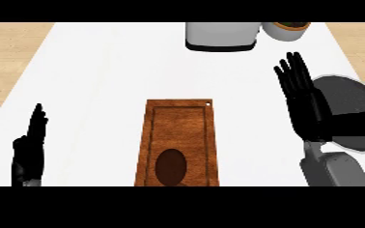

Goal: Pick the cupcake from the cutting board and place it in the pan

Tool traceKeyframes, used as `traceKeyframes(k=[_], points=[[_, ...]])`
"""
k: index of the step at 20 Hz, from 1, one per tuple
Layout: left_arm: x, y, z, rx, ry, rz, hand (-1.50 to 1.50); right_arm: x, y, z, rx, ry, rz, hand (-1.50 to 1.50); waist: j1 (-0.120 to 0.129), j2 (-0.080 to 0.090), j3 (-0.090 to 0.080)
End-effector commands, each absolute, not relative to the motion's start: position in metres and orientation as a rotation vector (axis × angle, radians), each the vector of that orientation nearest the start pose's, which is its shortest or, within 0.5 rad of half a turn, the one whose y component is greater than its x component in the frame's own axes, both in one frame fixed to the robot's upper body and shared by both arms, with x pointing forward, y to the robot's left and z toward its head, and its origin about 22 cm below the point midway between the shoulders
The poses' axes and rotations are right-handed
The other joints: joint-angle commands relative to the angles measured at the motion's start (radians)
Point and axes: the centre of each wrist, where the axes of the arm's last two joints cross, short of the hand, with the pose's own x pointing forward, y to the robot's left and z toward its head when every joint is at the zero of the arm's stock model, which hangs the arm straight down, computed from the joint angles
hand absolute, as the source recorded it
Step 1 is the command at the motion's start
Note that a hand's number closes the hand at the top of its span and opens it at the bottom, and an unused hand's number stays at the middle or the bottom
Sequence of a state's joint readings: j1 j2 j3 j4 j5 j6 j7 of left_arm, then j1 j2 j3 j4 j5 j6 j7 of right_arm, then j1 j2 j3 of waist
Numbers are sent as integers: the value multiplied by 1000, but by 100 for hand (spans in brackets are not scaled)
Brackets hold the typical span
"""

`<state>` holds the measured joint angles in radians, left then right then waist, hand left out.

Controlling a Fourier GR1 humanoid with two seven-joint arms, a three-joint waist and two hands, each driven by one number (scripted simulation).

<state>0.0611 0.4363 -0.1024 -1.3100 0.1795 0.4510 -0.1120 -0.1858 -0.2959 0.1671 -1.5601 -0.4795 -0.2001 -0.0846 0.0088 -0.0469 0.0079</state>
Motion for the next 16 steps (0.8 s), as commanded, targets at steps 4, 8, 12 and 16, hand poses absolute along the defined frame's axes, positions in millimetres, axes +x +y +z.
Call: traceKeyframes(k=[4, 8, 12, 16], points=[[245, 265, -12, 256, -1642, -57, 0, 258, -165, 73, 274, -1908, 41, 150, -29, 38, -10], [241, 235, -5, 56, -1659, -59, 0, 237, -196, 28, -204, -1756, 29, 150, -84, 24, -15], [237, 215, 6, -22, -1681, -82, 0, 155, -149, 24, -118, -1816, 65, -150, -53, 30, -10], [241, 218, -2, -38, -1697, -108, 0, 129, -169, 20, -318, -1811, 274, -150, -31, 41, -10]])
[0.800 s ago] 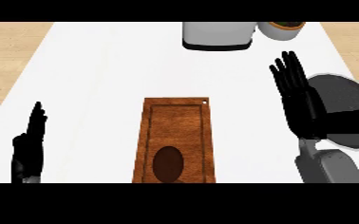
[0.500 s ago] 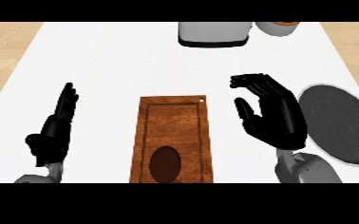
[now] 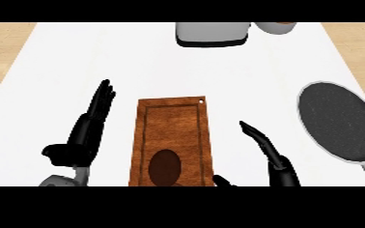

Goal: Pick the cupcake from the cutting board and place it in the pan

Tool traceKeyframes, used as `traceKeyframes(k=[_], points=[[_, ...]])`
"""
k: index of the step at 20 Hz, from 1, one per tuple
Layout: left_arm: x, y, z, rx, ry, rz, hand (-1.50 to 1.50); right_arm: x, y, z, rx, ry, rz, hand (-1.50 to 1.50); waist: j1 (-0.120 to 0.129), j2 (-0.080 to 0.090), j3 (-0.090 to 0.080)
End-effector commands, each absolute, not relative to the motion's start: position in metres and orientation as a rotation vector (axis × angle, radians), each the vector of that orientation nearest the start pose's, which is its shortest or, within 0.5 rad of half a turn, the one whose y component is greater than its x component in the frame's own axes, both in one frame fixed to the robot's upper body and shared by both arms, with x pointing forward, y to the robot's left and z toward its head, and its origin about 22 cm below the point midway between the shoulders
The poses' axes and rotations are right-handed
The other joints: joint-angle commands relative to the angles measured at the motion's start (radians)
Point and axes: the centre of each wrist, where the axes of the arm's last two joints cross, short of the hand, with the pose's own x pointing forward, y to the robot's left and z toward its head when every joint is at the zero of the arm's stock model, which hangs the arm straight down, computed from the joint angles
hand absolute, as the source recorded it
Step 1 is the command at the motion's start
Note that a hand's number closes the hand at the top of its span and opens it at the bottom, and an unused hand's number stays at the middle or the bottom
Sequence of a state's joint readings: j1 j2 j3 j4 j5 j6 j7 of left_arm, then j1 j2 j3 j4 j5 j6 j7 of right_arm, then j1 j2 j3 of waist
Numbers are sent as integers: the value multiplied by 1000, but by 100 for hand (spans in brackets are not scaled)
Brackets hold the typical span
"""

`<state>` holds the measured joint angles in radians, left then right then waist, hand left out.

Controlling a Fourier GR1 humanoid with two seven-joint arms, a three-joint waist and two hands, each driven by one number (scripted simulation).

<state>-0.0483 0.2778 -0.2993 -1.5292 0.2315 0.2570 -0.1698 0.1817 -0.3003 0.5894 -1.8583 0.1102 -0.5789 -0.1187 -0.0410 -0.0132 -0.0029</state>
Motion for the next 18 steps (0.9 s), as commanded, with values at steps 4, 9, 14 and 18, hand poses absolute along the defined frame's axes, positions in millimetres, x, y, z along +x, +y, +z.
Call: traceKeyframes(k=[4, 9, 14, 18], points=[[249, 207, 12, -70, -1682, -132, 0, 126, -159, 39, -377, -1754, 422, -150, 34, 11, 0], [242, 200, 9, -40, -1696, -124, 0, 132, -141, 68, -410, -1627, 603, -150, 46, 12, 0], [241, 203, 5, -80, -1692, -131, 0, 159, -107, 81, -451, -1443, 806, -150, 63, 15, -2], [239, 198, 1, -79, -1689, -141, 0, 165, -86, 70, -492, -1284, 1022, -150, 59, 13, 0]])
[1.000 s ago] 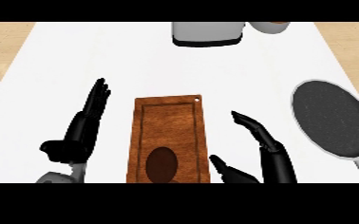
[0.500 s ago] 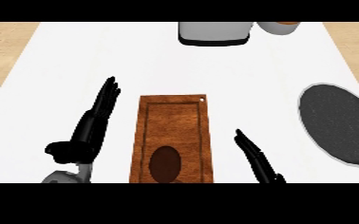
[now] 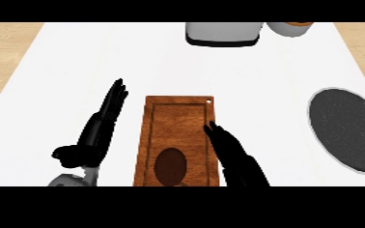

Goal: Pick the cupcake from the cutting board and place it in the pan

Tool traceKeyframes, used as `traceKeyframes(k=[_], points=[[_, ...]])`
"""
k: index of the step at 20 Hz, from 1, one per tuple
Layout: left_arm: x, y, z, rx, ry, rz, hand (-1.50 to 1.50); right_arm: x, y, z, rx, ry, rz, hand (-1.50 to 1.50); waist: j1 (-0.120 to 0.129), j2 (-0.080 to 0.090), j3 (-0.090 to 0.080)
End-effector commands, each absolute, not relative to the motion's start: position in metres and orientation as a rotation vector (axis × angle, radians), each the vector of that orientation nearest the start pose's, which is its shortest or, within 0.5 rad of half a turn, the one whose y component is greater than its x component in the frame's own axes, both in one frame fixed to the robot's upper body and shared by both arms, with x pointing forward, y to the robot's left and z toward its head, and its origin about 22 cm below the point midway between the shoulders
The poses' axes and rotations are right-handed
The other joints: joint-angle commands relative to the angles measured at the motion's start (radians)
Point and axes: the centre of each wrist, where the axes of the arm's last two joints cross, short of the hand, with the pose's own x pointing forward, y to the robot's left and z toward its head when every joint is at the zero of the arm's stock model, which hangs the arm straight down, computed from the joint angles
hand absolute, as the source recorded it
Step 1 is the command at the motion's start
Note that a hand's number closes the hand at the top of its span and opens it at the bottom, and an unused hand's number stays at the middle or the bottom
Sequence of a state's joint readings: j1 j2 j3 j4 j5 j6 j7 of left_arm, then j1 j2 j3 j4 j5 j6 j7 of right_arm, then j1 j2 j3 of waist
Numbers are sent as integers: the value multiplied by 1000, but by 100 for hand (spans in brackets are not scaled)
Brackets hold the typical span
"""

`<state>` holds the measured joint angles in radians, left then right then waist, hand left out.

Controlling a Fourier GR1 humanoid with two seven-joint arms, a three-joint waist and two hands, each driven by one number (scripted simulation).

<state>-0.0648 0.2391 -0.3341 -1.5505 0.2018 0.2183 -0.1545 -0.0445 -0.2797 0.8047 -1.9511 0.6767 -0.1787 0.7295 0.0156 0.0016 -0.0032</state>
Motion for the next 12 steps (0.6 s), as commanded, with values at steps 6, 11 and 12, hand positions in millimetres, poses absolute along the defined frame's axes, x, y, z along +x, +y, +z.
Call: traceKeyframes(k=[6, 11, 12], points=[[247, 207, 5, -66, -1684, -139, 0, 193, -39, 60, -533, -1125, 1163, -150, -7, -1, 3], [251, 208, 12, -62, -1697, -137, 0, 187, -13, 54, -526, -1085, 1162, -150, -9, -1, 3], [257, 206, -1, -78, -1695, -119, 0, 190, -24, 43, -509, -1081, 1148, -150, -15, -1, 3]])
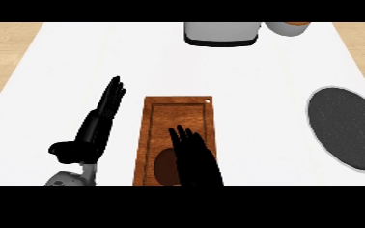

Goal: Pick the cupcake from the cutting board and place it in the pan

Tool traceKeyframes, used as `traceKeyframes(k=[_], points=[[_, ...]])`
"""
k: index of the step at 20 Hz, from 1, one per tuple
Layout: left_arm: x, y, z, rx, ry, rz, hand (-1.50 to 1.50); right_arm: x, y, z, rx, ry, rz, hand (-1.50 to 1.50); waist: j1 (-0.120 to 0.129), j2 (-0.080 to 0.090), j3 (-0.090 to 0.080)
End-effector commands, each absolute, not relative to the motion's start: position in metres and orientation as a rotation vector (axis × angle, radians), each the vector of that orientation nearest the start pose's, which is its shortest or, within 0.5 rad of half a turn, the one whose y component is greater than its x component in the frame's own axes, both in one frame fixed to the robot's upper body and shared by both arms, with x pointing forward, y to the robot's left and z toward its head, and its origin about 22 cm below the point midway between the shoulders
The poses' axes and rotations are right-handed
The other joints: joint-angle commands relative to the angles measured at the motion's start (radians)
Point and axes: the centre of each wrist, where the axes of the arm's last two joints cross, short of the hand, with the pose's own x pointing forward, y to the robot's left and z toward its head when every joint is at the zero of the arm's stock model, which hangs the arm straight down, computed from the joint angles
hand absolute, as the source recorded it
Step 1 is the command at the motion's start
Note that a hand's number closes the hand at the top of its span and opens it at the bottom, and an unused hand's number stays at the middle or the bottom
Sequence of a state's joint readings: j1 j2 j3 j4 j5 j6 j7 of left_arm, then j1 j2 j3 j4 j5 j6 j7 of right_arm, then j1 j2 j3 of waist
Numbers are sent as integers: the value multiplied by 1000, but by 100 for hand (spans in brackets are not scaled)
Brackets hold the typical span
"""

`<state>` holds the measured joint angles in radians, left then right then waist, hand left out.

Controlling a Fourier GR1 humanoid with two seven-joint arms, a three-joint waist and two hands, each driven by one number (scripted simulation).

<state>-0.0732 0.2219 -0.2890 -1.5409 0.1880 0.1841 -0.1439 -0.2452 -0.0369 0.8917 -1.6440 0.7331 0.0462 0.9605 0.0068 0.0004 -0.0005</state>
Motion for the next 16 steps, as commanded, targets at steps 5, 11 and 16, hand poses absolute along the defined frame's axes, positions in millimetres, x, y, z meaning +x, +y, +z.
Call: traceKeyframes(k=[5, 11, 16], points=[[219, 201, 10, -89, -1687, -124, 0, 177, -21, 23, -518, -1082, 1125, -150, -1, -2, 1], [255, 223, -4, -60, -1688, -128, 0, 190, -24, 34, -514, -1105, 1075, -150, -6, 0, 0], [230, 199, 16, -36, -1699, -123, 0, 188, -26, 15, -495, -1102, 1071, -150, -4, -1, 1]])
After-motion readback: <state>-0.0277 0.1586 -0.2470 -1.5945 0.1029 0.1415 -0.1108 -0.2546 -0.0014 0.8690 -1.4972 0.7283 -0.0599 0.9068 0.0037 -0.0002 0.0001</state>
